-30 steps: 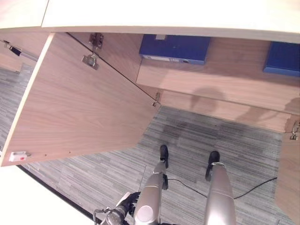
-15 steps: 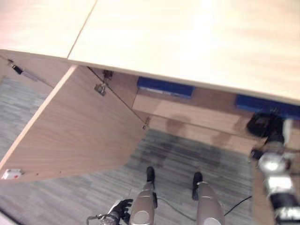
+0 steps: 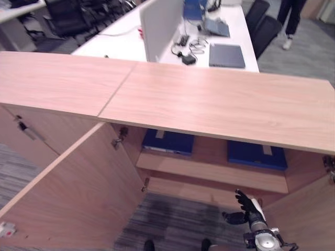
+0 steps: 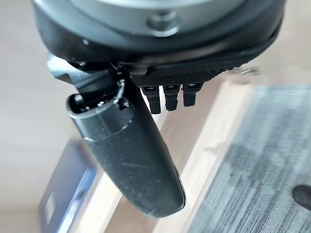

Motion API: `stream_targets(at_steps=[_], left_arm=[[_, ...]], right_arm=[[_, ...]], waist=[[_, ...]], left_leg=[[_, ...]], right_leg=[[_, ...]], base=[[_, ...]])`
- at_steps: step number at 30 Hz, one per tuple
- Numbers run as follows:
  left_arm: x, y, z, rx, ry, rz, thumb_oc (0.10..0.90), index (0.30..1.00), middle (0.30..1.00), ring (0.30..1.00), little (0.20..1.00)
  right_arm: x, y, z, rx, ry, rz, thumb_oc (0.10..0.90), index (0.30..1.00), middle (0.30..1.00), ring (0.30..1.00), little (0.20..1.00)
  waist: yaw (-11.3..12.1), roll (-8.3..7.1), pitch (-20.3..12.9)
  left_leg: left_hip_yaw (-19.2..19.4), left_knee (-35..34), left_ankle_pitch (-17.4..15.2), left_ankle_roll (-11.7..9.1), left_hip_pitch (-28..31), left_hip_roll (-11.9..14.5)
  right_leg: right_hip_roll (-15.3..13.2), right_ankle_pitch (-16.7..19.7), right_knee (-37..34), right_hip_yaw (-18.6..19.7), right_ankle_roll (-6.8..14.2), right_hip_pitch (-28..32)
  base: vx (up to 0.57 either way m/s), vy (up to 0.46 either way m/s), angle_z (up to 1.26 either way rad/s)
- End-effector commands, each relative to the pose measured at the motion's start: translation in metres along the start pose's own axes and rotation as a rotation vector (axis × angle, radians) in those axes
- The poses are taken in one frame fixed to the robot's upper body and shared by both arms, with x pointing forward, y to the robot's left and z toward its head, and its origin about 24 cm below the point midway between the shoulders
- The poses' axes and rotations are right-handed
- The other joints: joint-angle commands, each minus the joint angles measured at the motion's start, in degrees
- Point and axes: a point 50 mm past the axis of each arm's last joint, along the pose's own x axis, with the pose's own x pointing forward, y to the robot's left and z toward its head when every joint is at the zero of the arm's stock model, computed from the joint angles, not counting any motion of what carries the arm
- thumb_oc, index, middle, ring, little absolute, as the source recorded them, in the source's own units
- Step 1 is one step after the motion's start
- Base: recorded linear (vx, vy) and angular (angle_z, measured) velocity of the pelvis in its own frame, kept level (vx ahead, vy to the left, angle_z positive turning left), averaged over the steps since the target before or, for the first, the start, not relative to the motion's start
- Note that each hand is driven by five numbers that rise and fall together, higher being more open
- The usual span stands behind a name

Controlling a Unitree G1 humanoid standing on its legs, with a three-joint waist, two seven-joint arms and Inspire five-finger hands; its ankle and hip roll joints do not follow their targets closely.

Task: Put the empty folder in the office cabinet

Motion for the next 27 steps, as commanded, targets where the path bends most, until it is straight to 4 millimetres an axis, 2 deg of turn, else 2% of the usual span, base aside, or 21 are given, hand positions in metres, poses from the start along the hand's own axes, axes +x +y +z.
stream_targets(at_steps=[1,2,3,5,6,8,9,10,12,13,15,18,21,22,23,24,25,26,27], left_arm=[[-0.002,0.006,0.107,-0.171,-0.364,0.020,0.800,0.900,0.900,0.900,0.900],[-0.004,0.007,0.116,-0.198,-0.399,0.024,0.800,0.900,0.900,0.900,0.900],[-0.005,0.007,0.119,-0.213,-0.413,0.025,0.800,0.900,0.900,0.900,0.900],[-0.007,0.005,0.122,-0.240,-0.434,0.017,0.800,0.900,0.900,0.900,0.900],[-0.007,0.004,0.122,-0.238,-0.435,0.011,0.800,0.900,0.900,0.900,0.900],[-0.006,0.002,0.117,-0.231,-0.423,0.000,0.800,0.900,0.900,0.900,0.900],[0.002,0.021,0.088,-0.184,-0.309,0.019,0.800,0.900,0.900,0.900,0.900],[0.004,0.038,0.080,-0.191,-0.271,0.056,0.800,0.900,0.900,0.900,0.900],[0.005,0.046,0.080,-0.182,-0.261,0.067,0.800,0.900,0.900,0.900,0.900],[0.005,0.046,0.080,-0.182,-0.260,0.067,0.800,0.900,0.900,0.900,0.900],[0.005,0.053,0.078,-0.205,-0.257,0.086,0.800,0.900,0.900,0.900,0.900],[0.003,0.061,0.083,-0.210,-0.283,0.109,0.800,0.900,0.900,0.900,0.900],[0.001,0.065,0.087,-0.185,-0.313,0.118,0.800,0.900,0.900,0.900,0.900],[0.000,0.066,0.088,-0.177,-0.328,0.122,0.800,0.900,0.900,0.900,0.900],[-0.001,0.068,0.092,-0.168,-0.345,0.130,0.800,0.900,0.900,0.900,0.900],[-0.001,0.068,0.092,-0.167,-0.346,0.131,0.800,0.900,0.900,0.900,0.900],[-0.003,0.072,0.101,-0.165,-0.383,0.142,0.800,0.900,0.900,0.900,0.900],[-0.004,0.071,0.103,-0.166,-0.395,0.142,0.800,0.900,0.900,0.900,0.900],[-0.005,0.071,0.108,-0.161,-0.413,0.144,0.800,0.900,0.900,0.900,0.900]], right_arm=[[0.014,-0.017,0.043,-0.006,-0.184,-0.075,0.800,0.900,0.900,0.900,0.900],[0.015,-0.018,0.045,-0.011,-0.184,-0.087,0.800,0.900,0.900,0.900,0.900],[0.016,-0.018,0.044,-0.015,-0.178,-0.091,0.800,0.900,0.900,0.900,0.900],[0.019,-0.020,0.043,-0.035,-0.160,-0.099,0.800,0.900,0.900,0.900,0.900],[0.020,-0.020,0.041,-0.041,-0.149,-0.096,0.800,0.900,0.900,0.900,0.900],[0.020,-0.019,0.036,-0.047,-0.127,-0.087,0.800,0.900,0.900,0.900,0.900],[0.020,-0.026,0.035,-0.038,-0.126,-0.088,0.800,0.900,0.900,0.900,0.900],[0.016,-0.030,0.033,-0.034,-0.131,-0.089,0.800,0.900,0.900,0.900,0.900],[0.013,-0.029,0.026,-0.040,-0.114,-0.069,0.800,0.900,0.900,0.900,0.900],[0.013,-0.029,0.026,-0.040,-0.113,-0.069,0.800,0.900,0.900,0.900,0.900],[0.012,-0.024,0.027,-0.032,-0.117,-0.045,0.800,0.900,0.900,0.900,0.900],[0.013,-0.018,0.026,-0.018,-0.100,-0.042,0.800,0.900,0.900,0.900,0.900],[0.016,-0.012,0.031,-0.030,-0.110,-0.030,0.800,0.900,0.900,0.900,0.900],[0.019,-0.009,0.034,-0.038,-0.113,-0.024,0.800,0.900,0.900,0.900,0.900],[0.020,-0.006,0.036,-0.035,-0.112,-0.025,0.800,0.900,0.900,0.900,0.900],[0.020,-0.006,0.036,-0.035,-0.112,-0.025,0.800,0.900,0.900,0.900,0.900],[0.020,-0.004,0.034,0.001,-0.100,-0.031,0.800,0.900,0.900,0.900,0.900],[0.018,-0.005,0.030,0.017,-0.090,-0.039,0.800,0.900,0.900,0.900,0.900],[0.017,-0.006,0.026,0.024,-0.076,-0.041,0.800,0.900,0.900,0.900,0.900]], waist=[[2.8,0.33,2.5],[3.8,0.00,3.5],[3.8,-0.43,4.0],[3.2,-2.04,4.7],[2.9,-2.46,4.7],[2.5,-2.89,4.8],[2.2,-2.89,4.6],[1.3,-2.94,4.7],[-0.2,-2.73,4.2],[-0.2,-2.69,4.4],[-0.1,-2.64,3.7],[1.7,-3.72,4.0],[3.4,-4.12,4.8],[4.3,-3.83,5.3],[4.6,-4.15,5.9],[4.6,-4.26,5.9],[3.9,-4.33,6.1],[2.8,-4.14,6.4],[2.4,-3.92,6.4]], left_leg=[[-1.5,1.0,6.0,-6.6,-0.4,6.1],[-0.7,1.1,8.0,-6.7,-2.6,6.4],[0.6,1.4,8.1,-6.1,-3.7,6.5],[9.4,5.3,4.1,-3.7,-4.2,7.5],[12.8,7.5,2.2,-3.4,-3.6,7.7],[15.0,11.4,-1.5,-3.1,-2.4,6.5],[14.5,13.8,-4.9,-2.8,-1.2,4.4],[15.6,16.0,-6.1,-2.4,-0.7,3.4],[18.8,15.9,-9.0,-1.5,1.0,2.6],[18.8,16.0,-9.2,-1.5,1.2,2.6],[19.5,13.6,-10.1,-0.6,1.6,0.9],[17.8,13.1,-10.0,0.1,0.5,0.3],[16.9,9.7,-10.6,2.5,1.9,-1.8],[16.5,8.6,-10.9,3.2,2.5,-2.3],[17.0,7.9,-9.7,4.1,2.3,-3.1],[17.0,7.7,-9.6,4.2,2.3,-3.3],[13.5,6.0,-9.1,4.3,2.3,-4.1],[10.9,5.4,-8.8,4.4,2.6,-4.7],[9.0,5.3,-8.4,4.5,2.4,-5.2]], right_leg=[[-2.6,-6.6,2.4,-2.3,3.6,0.2],[-2.9,-6.0,0.8,-3.7,3.5,0.8],[-3.4,-5.3,-0.7,-5.2,3.5,1.2],[-5.2,-2.9,-3.1,-8.7,3.5,0.8],[-5.8,-2.2,-3.9,-10.2,3.4,0.9],[-6.7,-0.7,-4.7,-11.9,3.0,1.4],[-7.9,0.4,-4.7,-14.0,2.7,1.7],[-8.6,0.7,-4.2,-15.2,2.3,1.8],[-8.5,-0.4,-3.4,-16.1,2.3,2.7],[-8.5,-0.5,-3.4,-16.1,2.4,2.9],[-8.2,-0.2,-2.9,-16.6,2.6,3.5],[-9.5,-0.2,-0.5,-17.9,3.3,3.6],[-12.7,-0.1,7.1,-18.8,4.7,1.2],[-13.9,1.0,9.9,-19.4,5.6,0.3],[-15.3,3.9,11.8,-19.6,6.4,-1.1],[-15.4,4.0,11.9,-19.5,6.5,-1.2],[-12.2,4.2,10.2,-11.3,8.2,-3.0],[-8.8,2.3,9.5,-4.6,8.3,-3.7],[-6.3,0.5,7.9,0.2,8.0,-3.7]], base=[[-0.29,-0.056,0.52],[-0.28,-0.042,0.79],[-0.35,-0.061,0.97],[-0.35,-0.072,1.21],[-0.26,-0.063,1.12],[-0.17,-0.010,1.05],[-0.15,0.083,1.17],[-0.12,0.110,1.07],[0.06,0.084,1.16],[0.13,0.071,1.40],[0.10,0.138,1.05],[0.03,0.147,0.36],[0.00,0.167,0.42],[-0.09,0.187,0.54],[-0.08,0.102,0.32],[-0.09,0.050,0.28],[0.01,0.041,0.12],[0.04,0.070,0.19],[0.08,0.060,0.73]])
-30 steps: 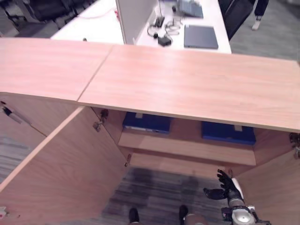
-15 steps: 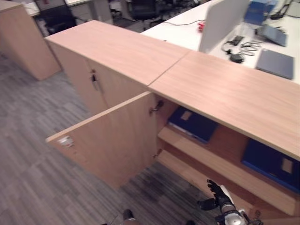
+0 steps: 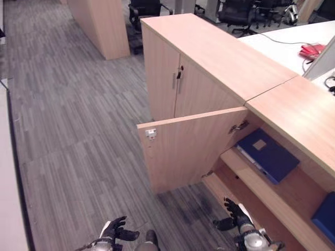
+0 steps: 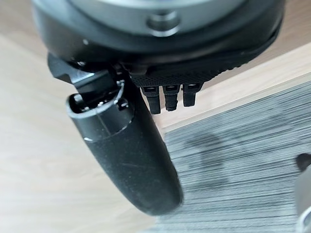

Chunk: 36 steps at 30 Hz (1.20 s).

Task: Put the empty folder in the office cabinet

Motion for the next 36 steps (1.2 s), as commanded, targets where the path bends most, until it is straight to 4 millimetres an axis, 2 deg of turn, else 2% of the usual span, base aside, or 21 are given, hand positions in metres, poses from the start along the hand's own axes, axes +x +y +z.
stream_targets(at_steps=[1,2,3,8,10,11,13,14,15,18,21,22,25,26,28,33,36], left_arm=[[0.003,0.013,0.034,0.030,-0.147,0.050,0.800,0.900,0.900,0.900,0.900],[0.003,0.011,0.040,0.036,-0.168,0.042,0.800,0.900,0.900,0.900,0.900],[0.003,0.011,0.040,0.036,-0.168,0.042,0.800,0.900,0.900,0.900,0.900],[0.000,0.009,0.072,0.012,-0.309,0.033,0.800,0.900,0.900,0.900,0.900],[-0.002,0.010,0.089,0.016,-0.378,0.059,0.800,0.900,0.900,0.900,0.900],[-0.005,0.010,0.103,-0.013,-0.435,0.067,0.800,0.900,0.900,0.900,0.900],[-0.005,0.011,0.108,-0.033,-0.450,0.073,0.800,0.900,0.900,0.900,0.900],[-0.007,0.016,0.120,-0.076,-0.491,0.093,0.800,0.900,0.900,0.900,0.900],[-0.007,0.016,0.120,-0.076,-0.491,0.093,0.800,0.900,0.900,0.900,0.900],[-0.012,0.034,0.153,-0.122,-0.589,0.148,0.800,0.900,0.900,0.900,0.900],[-0.013,0.041,0.160,-0.134,-0.610,0.165,0.800,0.900,0.900,0.900,0.900],[-0.017,0.054,0.180,-0.120,-0.657,0.201,0.800,0.900,0.900,0.900,0.900],[-0.027,0.073,0.211,-0.079,-0.735,0.251,0.800,0.900,0.900,0.900,0.900],[-0.034,0.086,0.232,-0.042,-0.777,0.289,0.800,0.900,0.900,0.900,0.900],[-0.036,0.090,0.240,-0.034,-0.790,0.301,0.800,0.900,0.900,0.900,0.900],[-0.056,0.106,0.288,-0.007,-0.880,0.347,0.800,0.900,0.900,0.900,0.900],[-0.066,0.102,0.309,-0.015,-0.936,0.329,0.800,0.900,0.900,0.900,0.900]], right_arm=[[0.004,-0.027,0.021,0.028,-0.101,-0.111,0.800,0.900,0.900,0.900,0.900],[0.003,-0.027,0.014,0.031,-0.083,-0.108,0.800,0.900,0.900,0.900,0.900],[0.002,-0.027,0.014,0.032,-0.083,-0.108,0.800,0.900,0.900,0.900,0.900],[0.000,-0.028,0.005,0.003,-0.059,-0.099,0.800,0.900,0.900,0.900,0.900],[0.000,-0.028,0.007,-0.003,-0.067,-0.101,0.800,0.900,0.900,0.900,0.900],[0.000,-0.028,0.005,-0.006,-0.059,-0.106,0.800,0.900,0.900,0.900,0.900],[0.000,-0.027,0.004,-0.008,-0.058,-0.103,0.800,0.900,0.900,0.900,0.900],[-0.001,-0.025,0.003,-0.013,-0.054,-0.099,0.800,0.900,0.900,0.900,0.900],[0.000,-0.025,0.003,-0.014,-0.054,-0.099,0.800,0.900,0.900,0.900,0.900],[-0.002,-0.021,-0.002,-0.033,-0.044,-0.076,0.800,0.900,0.900,0.900,0.900],[-0.003,-0.019,-0.003,-0.035,-0.043,-0.067,0.800,0.900,0.900,0.900,0.900],[-0.004,-0.017,-0.004,-0.047,-0.043,-0.050,0.800,0.900,0.900,0.900,0.900],[-0.006,-0.015,-0.007,-0.073,-0.045,-0.021,0.800,0.900,0.900,0.900,0.900],[-0.007,-0.014,-0.008,-0.086,-0.044,-0.004,0.800,0.900,0.900,0.900,0.900],[-0.007,-0.013,-0.009,-0.090,-0.045,0.005,0.800,0.900,0.900,0.900,0.900],[-0.009,-0.011,-0.015,-0.110,-0.024,0.031,0.800,0.900,0.900,0.900,0.900],[-0.012,-0.013,-0.019,-0.118,-0.011,0.031,0.800,0.900,0.900,0.900,0.900]], waist=[[-2.0,0.01,1.1],[-1.5,-0.15,0.1],[-1.6,-0.14,0.1],[-0.4,-0.07,-1.6],[-0.3,0.01,-2.0],[-0.2,0.19,-2.6],[-0.4,0.26,-2.7],[-0.6,0.44,-3.1],[-0.7,0.44,-3.0],[-1.5,0.77,-3.8],[-1.8,0.82,-4.1],[-2.3,0.97,-4.5],[-3.3,1.18,-5.0],[-4.1,1.36,-5.4],[-4.4,1.40,-5.5],[-6.2,1.75,-5.9],[-7.1,1.88,-6.2]], left_leg=[[-7.5,0.4,-5.7,-5.5,4.9,1.0],[-9.4,-0.9,-5.2,-5.4,4.4,0.5],[-9.6,-0.9,-5.2,-5.4,4.5,0.5],[-12.2,-1.9,-4.2,-6.0,4.8,0.4],[-13.1,-2.3,-3.9,-6.2,5.3,0.4],[-13.1,-2.8,-3.6,-6.5,5.6,0.5],[-13.2,-2.9,-3.5,-6.6,5.9,0.6],[-13.3,-3.3,-3.1,-6.9,6.3,0.7],[-13.3,-3.3,-3.1,-6.9,6.3,0.7],[-12.9,-3.8,-3.0,-7.5,7.1,1.0],[-12.7,-3.9,-2.9,-7.6,7.3,1.1],[-12.2,-4.1,-3.0,-7.9,7.8,1.4],[-11.7,-4.4,-2.9,-8.2,8.4,1.6],[-11.2,-4.6,-3.0,-8.4,8.9,1.7],[-11.0,-4.7,-3.0,-8.5,9.1,1.8],[-9.7,-4.8,-3.3,-8.8,10.1,2.2],[-9.1,-4.8,-3.3,-8.9,10.3,2.3]], right_leg=[[11.9,-6.5,-9.1,18.0,0.9,-1.4],[12.4,-6.9,-12.4,18.2,-0.4,0.4],[12.4,-6.8,-12.6,18.0,-0.4,0.6],[12.8,-7.7,-16.4,16.0,-1.2,4.7],[12.8,-7.6,-17.6,15.0,-1.5,5.9],[12.8,-7.7,-18.6,14.3,-1.6,6.7],[12.9,-7.7,-18.9,14.1,-1.7,7.2],[12.9,-7.7,-19.3,14.0,-1.9,7.6],[12.9,-7.7,-19.3,13.9,-1.9,7.6],[13.1,-7.3,-20.6,13.6,-2.1,8.4],[13.2,-7.2,-21.0,13.6,-2.1,8.6],[13.4,-6.9,-21.6,13.8,-2.1,8.9],[13.6,-6.6,-22.3,14.0,-2.1,9.2],[13.7,-6.4,-22.5,14.4,-2.0,9.4],[13.7,-6.3,-22.5,14.6,-2.0,9.4],[13.9,-5.9,-22.4,15.4,-1.8,9.2],[13.9,-5.7,-22.5,16.1,-1.6,8.9]], base=[[0.07,-0.033,1.31],[0.04,-0.069,1.48],[0.02,-0.099,1.35],[0.03,-0.059,0.86],[0.02,-0.065,0.13],[0.02,-0.042,0.17],[0.01,-0.035,0.17],[0.01,-0.034,0.00],[0.00,-0.029,-0.09],[0.00,0.000,0.00],[0.01,-0.008,-0.05],[0.00,0.000,0.00],[0.01,-0.003,-0.11],[0.01,-0.002,-0.17],[0.01,-0.001,-0.06],[0.01,-0.001,-0.13],[0.00,0.003,-0.09]])
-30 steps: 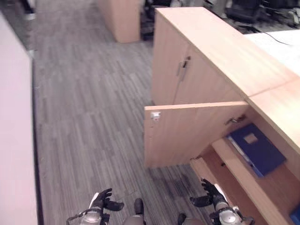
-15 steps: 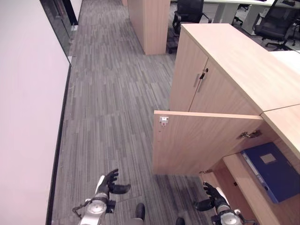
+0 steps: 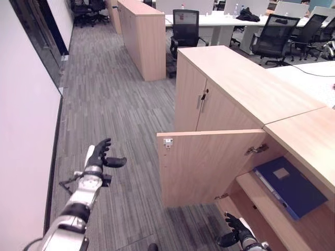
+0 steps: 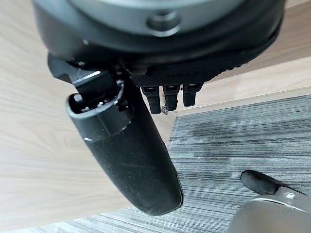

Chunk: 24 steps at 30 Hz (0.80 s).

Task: Put the empty folder in the office cabinet

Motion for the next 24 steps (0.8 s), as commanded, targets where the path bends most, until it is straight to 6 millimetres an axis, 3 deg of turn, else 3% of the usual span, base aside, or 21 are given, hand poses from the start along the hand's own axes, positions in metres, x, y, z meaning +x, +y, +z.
stream_targets(at_steps=[1,3,4,9,16,24], left_arm=[[0.021,0.015,0.082,-0.059,-0.260,0.063,0.800,0.900,0.900,0.900,0.900],[0.020,-0.001,0.096,-0.100,-0.304,0.017,0.800,0.900,0.900,0.900,0.900],[0.020,-0.001,0.096,-0.100,-0.304,0.017,0.800,0.900,0.900,0.900,0.900],[0.012,-0.046,0.103,-0.187,-0.337,-0.117,0.800,0.900,0.900,0.900,0.900],[-0.022,-0.116,0.103,-0.310,-0.377,-0.363,0.800,0.900,0.900,0.900,0.900],[-0.047,-0.139,0.092,-0.337,-0.384,-0.512,0.800,0.900,0.900,0.900,0.900]], right_arm=[[0.002,-0.022,0.019,-0.075,-0.115,-0.048,0.800,0.900,0.900,0.900,0.900],[0.003,-0.023,0.014,-0.084,-0.083,-0.058,0.800,0.900,0.900,0.900,0.900],[0.003,-0.023,0.013,-0.084,-0.083,-0.059,0.800,0.900,0.900,0.900,0.900],[0.002,-0.022,0.006,-0.080,-0.045,-0.075,0.800,0.900,0.900,0.900,0.900],[0.003,-0.023,0.001,-0.064,-0.008,-0.109,0.800,0.900,0.900,0.900,0.900],[0.003,-0.022,-0.001,-0.049,0.008,-0.112,0.800,0.900,0.900,0.900,0.900]], waist=[[0.0,2.16,-1.1],[-0.7,2.17,-1.1],[-0.6,2.19,-1.1],[-1.4,2.10,-1.0],[-1.6,2.03,-0.3],[-1.0,2.44,0.2]], left_leg=[[3.2,0.0,-7.4,-5.2,6.6,3.9],[3.6,0.0,-7.5,-5.1,6.7,4.0],[3.7,0.0,-7.5,-5.1,6.8,4.0],[4.3,0.0,-7.7,-5.0,7.3,4.1],[4.7,0.0,-7.6,-4.8,7.6,4.4],[4.1,0.0,-7.4,-4.8,7.5,4.5]], right_leg=[[-2.0,-4.9,5.3,-2.0,4.9,-2.8],[-1.9,-4.7,5.3,-1.5,4.9,-3.0],[-1.9,-4.7,5.3,-1.5,4.9,-3.0],[-1.8,-4.5,5.2,-0.7,4.9,-3.2],[-1.6,-4.5,5.1,-0.4,4.6,-3.1],[-1.4,-4.9,5.4,-0.9,4.1,-3.0]], base=[[-0.01,-0.005,-0.11],[-0.02,-0.008,-0.17],[-0.01,-0.006,-0.20],[-0.01,-0.004,-0.12],[-0.01,-0.007,-0.04],[0.00,-0.003,0.00]])
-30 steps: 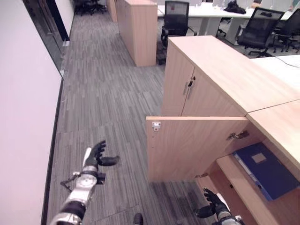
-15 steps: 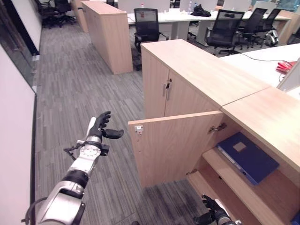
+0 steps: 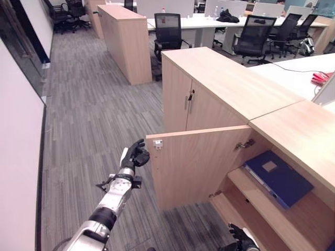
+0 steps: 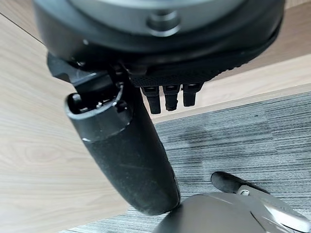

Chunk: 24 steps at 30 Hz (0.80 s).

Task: Put the empty folder in the office cabinet

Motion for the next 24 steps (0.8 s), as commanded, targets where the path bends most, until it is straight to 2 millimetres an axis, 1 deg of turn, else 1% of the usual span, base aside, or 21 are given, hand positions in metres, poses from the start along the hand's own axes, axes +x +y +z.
stream_targets(at_steps=[1,5,7,11,12,13,14,16,17,20,22,24], left_arm=[[0.008,-0.067,0.080,-0.026,-0.335,-0.312,0.800,0.900,0.900,0.900,0.900],[-0.004,-0.066,0.073,-0.078,-0.334,-0.356,0.800,0.900,0.900,0.900,0.900],[-0.014,-0.060,0.069,-0.109,-0.341,-0.385,0.800,0.900,0.900,0.900,0.900],[-0.020,-0.056,0.066,-0.116,-0.343,-0.398,0.800,0.900,0.900,0.900,0.900],[-0.025,-0.052,0.063,-0.124,-0.341,-0.414,0.800,0.900,0.900,0.900,0.900],[-0.025,-0.052,0.062,-0.124,-0.341,-0.413,0.800,0.900,0.900,0.900,0.900],[-0.030,-0.048,0.063,-0.125,-0.355,-0.424,0.800,0.900,0.900,0.900,0.900],[-0.034,-0.045,0.066,-0.124,-0.374,-0.433,0.800,0.900,0.900,0.900,0.900],[-0.037,-0.043,0.067,-0.150,-0.380,-0.443,0.800,0.900,0.900,0.900,0.900],[-0.041,-0.042,0.069,-0.190,-0.389,-0.456,0.800,0.900,0.900,0.900,0.900],[-0.046,-0.041,0.073,-0.242,-0.404,-0.476,0.800,0.900,0.900,0.900,0.900],[-0.048,-0.041,0.076,-0.249,-0.415,-0.488,0.800,0.900,0.900,0.900,0.900]], right_arm=[[0.007,-0.026,0.022,-0.006,-0.091,-0.099,0.800,0.900,0.900,0.900,0.900],[0.008,-0.026,0.024,0.003,-0.092,-0.103,0.800,0.900,0.900,0.900,0.900],[0.009,-0.028,0.025,0.011,-0.086,-0.109,0.800,0.900,0.900,0.900,0.900],[0.010,-0.028,0.026,0.013,-0.087,-0.107,0.800,0.900,0.900,0.900,0.900],[0.010,-0.028,0.026,0.010,-0.088,-0.104,0.800,0.900,0.900,0.900,0.900],[0.010,-0.028,0.026,0.010,-0.088,-0.103,0.800,0.900,0.900,0.900,0.900],[0.010,-0.028,0.026,0.008,-0.095,-0.100,0.800,0.900,0.900,0.900,0.900],[0.010,-0.029,0.026,0.004,-0.096,-0.101,0.800,0.900,0.900,0.900,0.900],[0.010,-0.030,0.026,0.002,-0.098,-0.104,0.800,0.900,0.900,0.900,0.900],[0.010,-0.032,0.024,-0.003,-0.088,-0.106,0.800,0.900,0.900,0.900,0.900],[0.010,-0.036,0.023,-0.006,-0.083,-0.113,0.800,0.900,0.900,0.900,0.900],[0.010,-0.040,0.022,-0.006,-0.079,-0.123,0.800,0.900,0.900,0.900,0.900]], waist=[[-0.4,2.52,0.7],[0.4,2.78,1.2],[1.2,3.22,1.5],[1.4,3.45,1.5],[1.5,3.74,1.5],[1.5,3.73,1.5],[1.7,4.15,1.5],[1.7,4.48,1.6],[1.8,4.91,1.7],[1.7,5.41,1.9],[1.4,6.11,2.4],[1.2,6.41,2.6]], left_leg=[[1.3,0.0,-7.1,-4.6,6.7,4.0],[0.8,0.0,-6.7,-4.8,6.2,4.3],[0.6,0.2,-6.3,-5.0,5.7,4.5],[0.5,0.2,-6.0,-5.1,5.5,4.7],[0.6,0.3,-5.8,-5.2,5.4,5.0],[0.6,0.3,-5.8,-5.2,5.4,5.0],[0.7,0.4,-5.6,-5.4,5.4,5.3],[0.7,0.5,-5.3,-5.7,5.3,5.6],[1.0,0.7,-5.1,-5.9,5.3,6.0],[1.4,1.1,-4.8,-6.2,5.4,6.3],[1.6,3.2,-5.0,-6.6,5.0,6.9],[1.7,4.2,-4.8,-6.7,4.6,7.1]], right_leg=[[-1.5,-5.6,5.3,-3.5,3.6,-2.4],[-1.3,-5.9,5.5,-3.8,3.3,-2.5],[-1.1,-6.1,5.4,-4.1,3.1,-2.5],[-0.8,-6.2,5.3,-4.1,2.9,-2.5],[-0.6,-6.3,5.0,-4.3,2.8,-2.3],[-0.6,-6.3,5.0,-4.3,2.8,-2.3],[-0.3,-6.3,4.6,-4.4,2.6,-2.1],[0.0,-6.4,4.4,-4.4,2.4,-2.0],[0.2,-6.6,4.2,-4.4,2.2,-1.8],[0.5,-6.8,4.1,-4.4,2.0,-1.5],[0.8,-7.2,4.2,-4.2,1.6,-1.3],[0.9,-7.4,4.2,-4.0,1.4,-1.1]], base=[[0.00,0.000,0.00],[-0.03,-0.033,0.02],[-0.04,-0.048,0.01],[-0.02,-0.035,0.04],[-0.01,-0.032,0.03],[-0.02,-0.056,0.02],[-0.02,-0.047,0.03],[-0.03,-0.064,0.01],[-0.03,-0.044,0.00],[-0.02,-0.043,-0.02],[-0.04,-0.059,-0.04],[-0.04,-0.035,-0.07]])
